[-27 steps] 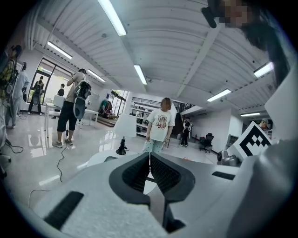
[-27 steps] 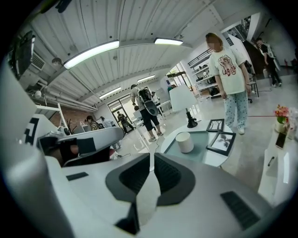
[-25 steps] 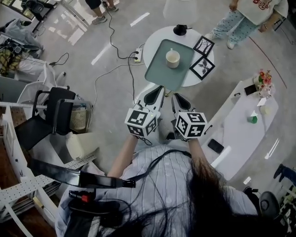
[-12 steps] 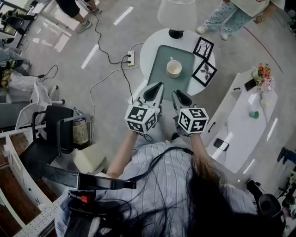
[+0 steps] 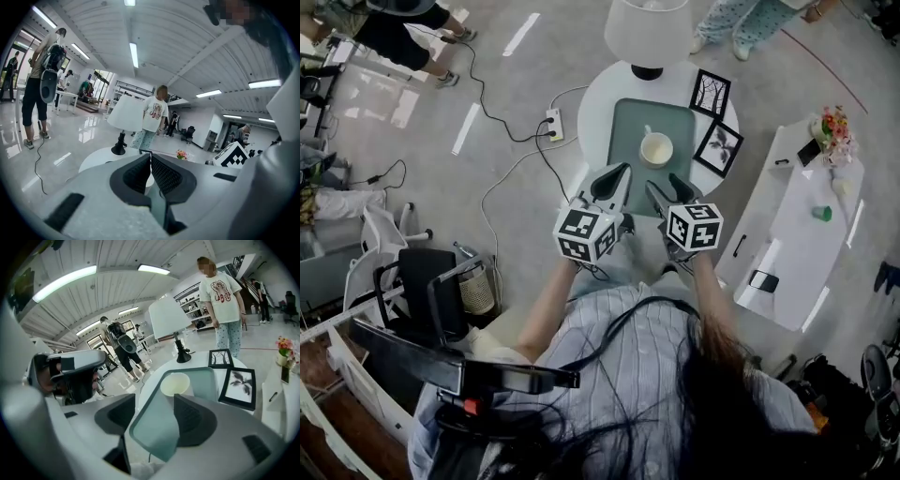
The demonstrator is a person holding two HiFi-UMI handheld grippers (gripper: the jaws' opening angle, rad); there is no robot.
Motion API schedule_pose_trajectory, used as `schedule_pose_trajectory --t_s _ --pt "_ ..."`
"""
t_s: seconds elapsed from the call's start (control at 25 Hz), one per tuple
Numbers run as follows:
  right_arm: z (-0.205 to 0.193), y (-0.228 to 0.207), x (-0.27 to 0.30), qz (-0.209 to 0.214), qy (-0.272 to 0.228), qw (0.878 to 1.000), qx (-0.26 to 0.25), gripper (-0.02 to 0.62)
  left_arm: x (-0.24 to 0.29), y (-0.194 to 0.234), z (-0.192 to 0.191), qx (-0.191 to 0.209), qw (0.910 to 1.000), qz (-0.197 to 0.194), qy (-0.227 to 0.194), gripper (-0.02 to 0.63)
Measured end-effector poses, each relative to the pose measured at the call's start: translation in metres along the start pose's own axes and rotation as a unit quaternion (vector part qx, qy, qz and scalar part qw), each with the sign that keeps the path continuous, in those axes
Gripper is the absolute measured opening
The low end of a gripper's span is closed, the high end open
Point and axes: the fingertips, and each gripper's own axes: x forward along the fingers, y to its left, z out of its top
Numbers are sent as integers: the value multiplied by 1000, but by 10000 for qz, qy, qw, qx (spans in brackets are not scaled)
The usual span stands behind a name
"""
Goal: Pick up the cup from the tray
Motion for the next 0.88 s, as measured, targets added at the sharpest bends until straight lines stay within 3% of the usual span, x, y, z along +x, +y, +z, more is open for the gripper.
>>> schedule_pose_trajectory --t_s 0.2,0.44,0.56,0.88 --pt "-8 -23 28 -313 141 9992 -193 269 21 10 -2 84 9994 -266 193 15" --pt "-19 -47 55 -714 343 9944 -700 370 38 17 -3 123 9982 -466 344 15" --pt "-27 -53 70 -767 548 9915 -899 377 43 19 -6 133 9976 -519 436 15" --pt "-29 -70 95 -1047 564 9904 -699 382 47 29 -11 192 9960 -579 656 15"
